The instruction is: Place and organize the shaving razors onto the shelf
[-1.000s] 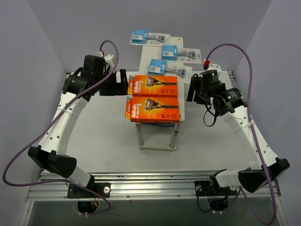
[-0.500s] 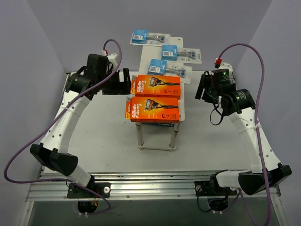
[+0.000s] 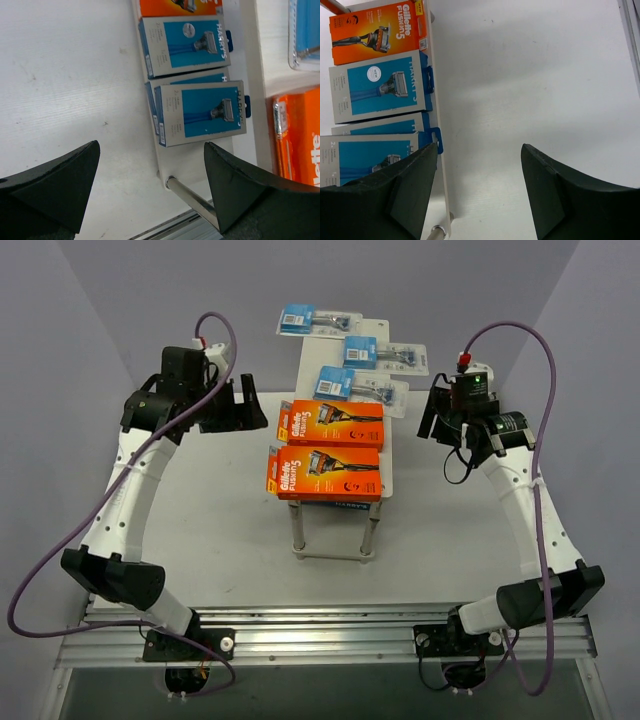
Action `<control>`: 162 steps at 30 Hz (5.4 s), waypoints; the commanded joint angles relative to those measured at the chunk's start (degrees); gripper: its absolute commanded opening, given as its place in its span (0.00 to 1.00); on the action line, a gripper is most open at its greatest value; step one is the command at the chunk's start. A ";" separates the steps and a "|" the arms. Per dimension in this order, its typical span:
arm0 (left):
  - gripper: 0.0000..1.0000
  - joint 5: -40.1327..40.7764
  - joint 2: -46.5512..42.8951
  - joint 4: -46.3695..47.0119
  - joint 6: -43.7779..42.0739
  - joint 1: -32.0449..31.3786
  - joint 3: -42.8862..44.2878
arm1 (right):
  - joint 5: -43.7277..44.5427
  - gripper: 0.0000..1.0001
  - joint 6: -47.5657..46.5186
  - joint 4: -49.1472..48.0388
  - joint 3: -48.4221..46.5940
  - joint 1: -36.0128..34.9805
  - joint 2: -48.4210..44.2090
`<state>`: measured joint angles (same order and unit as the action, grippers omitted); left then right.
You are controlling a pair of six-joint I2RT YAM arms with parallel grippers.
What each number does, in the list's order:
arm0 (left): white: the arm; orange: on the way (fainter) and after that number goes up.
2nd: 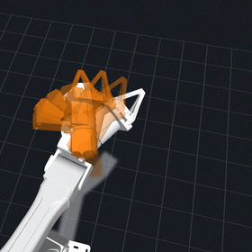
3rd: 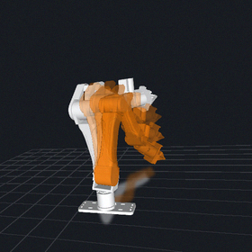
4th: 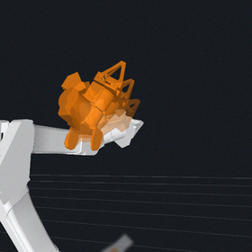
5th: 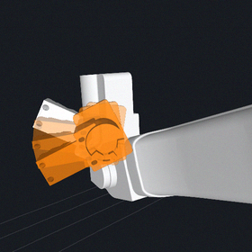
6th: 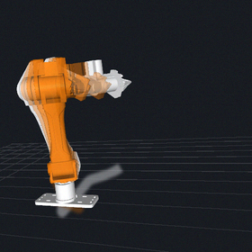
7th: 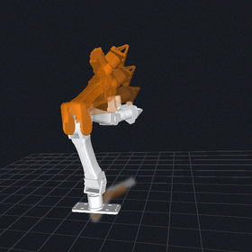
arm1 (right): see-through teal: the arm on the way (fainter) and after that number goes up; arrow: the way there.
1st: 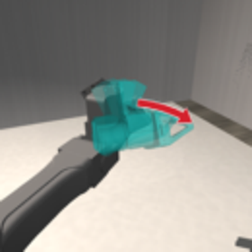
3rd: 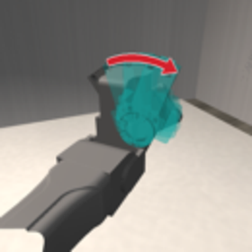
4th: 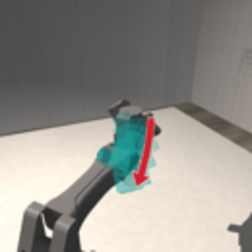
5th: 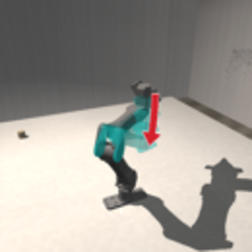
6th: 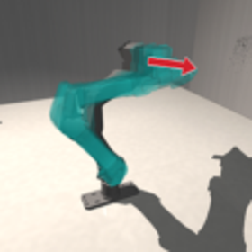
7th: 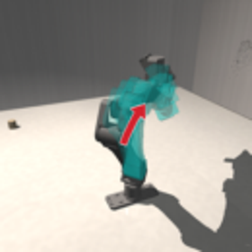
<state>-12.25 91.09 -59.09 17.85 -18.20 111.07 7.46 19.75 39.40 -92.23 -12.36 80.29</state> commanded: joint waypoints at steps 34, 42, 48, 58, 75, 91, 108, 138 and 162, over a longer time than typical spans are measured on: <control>0.94 -6.56 20.27 5.04 -1.32 1.41 22.35 | -10.01 0.66 -5.95 -6.61 -12.89 3.31 11.46; 0.94 -6.91 19.39 5.83 -1.50 1.15 20.77 | -9.84 0.66 -5.07 -7.23 -14.47 2.17 12.96; 0.94 -7.35 19.04 5.92 -1.94 0.71 20.51 | -9.93 0.66 -4.28 -7.84 -15.79 0.85 14.28; 0.94 -8.23 17.90 7.23 -2.11 0.00 18.66 | -10.01 0.66 -3.14 -8.99 -16.41 -0.03 15.24; 0.94 -8.49 17.72 7.41 -2.11 -1.31 19.63 | -9.84 0.66 -1.20 -11.01 -19.13 -2.32 18.06; 0.94 -8.14 15.62 7.23 -3.43 0.00 15.95 | -9.13 0.66 -3.14 -11.44 -15.10 -1.00 13.42; 0.94 -12.53 10.77 12.95 -0.27 10.37 6.96 | -12.30 0.66 -1.91 -16.98 -3.22 9.72 6.28; 0.94 -18.07 25.10 7.06 0.61 15.21 25.60 | -6.93 0.71 -17.81 -51.95 10.22 12.10 9.18; 0.94 -19.04 25.02 7.23 0.35 15.74 25.08 | -19.85 0.76 -22.38 -69.63 14.88 17.46 14.01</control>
<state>-30.30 116.49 -52.56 18.41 -2.76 134.54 -9.43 -2.04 -24.77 -76.51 5.02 93.73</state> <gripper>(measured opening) 0.940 0.757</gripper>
